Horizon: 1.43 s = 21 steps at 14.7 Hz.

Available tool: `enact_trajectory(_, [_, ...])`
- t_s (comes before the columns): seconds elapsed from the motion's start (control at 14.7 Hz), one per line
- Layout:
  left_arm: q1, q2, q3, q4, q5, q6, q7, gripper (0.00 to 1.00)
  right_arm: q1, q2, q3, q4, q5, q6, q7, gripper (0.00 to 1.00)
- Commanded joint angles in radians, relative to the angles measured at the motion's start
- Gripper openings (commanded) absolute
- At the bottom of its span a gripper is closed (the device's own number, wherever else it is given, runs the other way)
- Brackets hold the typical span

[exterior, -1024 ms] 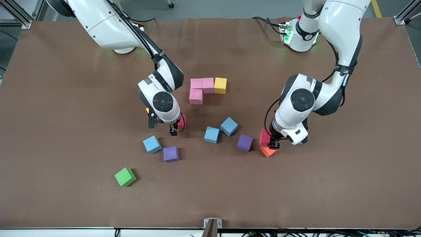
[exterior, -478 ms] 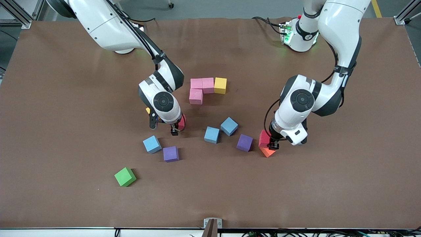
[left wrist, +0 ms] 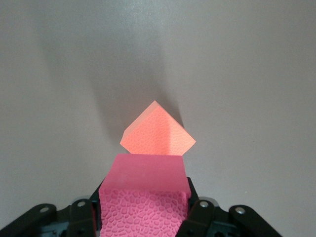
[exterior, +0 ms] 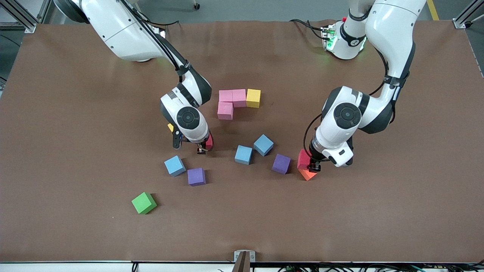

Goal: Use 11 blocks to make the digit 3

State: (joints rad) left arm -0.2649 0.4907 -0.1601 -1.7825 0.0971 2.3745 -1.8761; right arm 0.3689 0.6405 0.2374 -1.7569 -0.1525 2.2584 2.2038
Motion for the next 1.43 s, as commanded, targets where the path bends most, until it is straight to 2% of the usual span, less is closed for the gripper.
enact_trajectory(0.0, [-0.001, 0.009, -0.001, 0.014, 0.020, 0.009, -0.018, 0.34, 0.002, -0.010, 0.003, -0.010, 0.002, 0.007, -0.093, 0.09])
enact_trajectory(0.07, [-0.001, 0.009, -0.001, 0.014, 0.020, 0.012, -0.018, 0.34, 0.005, -0.010, 0.005, -0.009, 0.001, 0.007, -0.129, 0.04])
enact_trajectory(0.34, [-0.001, 0.009, -0.001, 0.014, 0.020, 0.014, -0.018, 0.34, 0.015, -0.015, 0.017, -0.003, 0.002, 0.007, -0.352, 0.01])
enact_trajectory(0.55, [-0.001, 0.009, -0.001, 0.014, 0.020, 0.014, -0.018, 0.34, 0.012, -0.031, 0.030, -0.001, 0.005, 0.001, -0.656, 0.00])
enact_trajectory(0.89, [-0.001, 0.009, -0.001, 0.014, 0.020, 0.014, -0.018, 0.34, 0.016, -0.053, 0.039, 0.002, 0.001, 0.007, -0.926, 0.00])
enact_trajectory(1.16, [-0.001, 0.009, -0.001, 0.014, 0.020, 0.014, -0.018, 0.34, 0.054, -0.054, 0.053, -0.003, -0.114, 0.020, -1.077, 0.00])
enact_trajectory(1.36, [-0.002, 0.009, -0.001, 0.014, 0.020, 0.014, -0.018, 0.34, 0.087, -0.051, 0.051, -0.009, -0.154, 0.015, -1.185, 0.00])
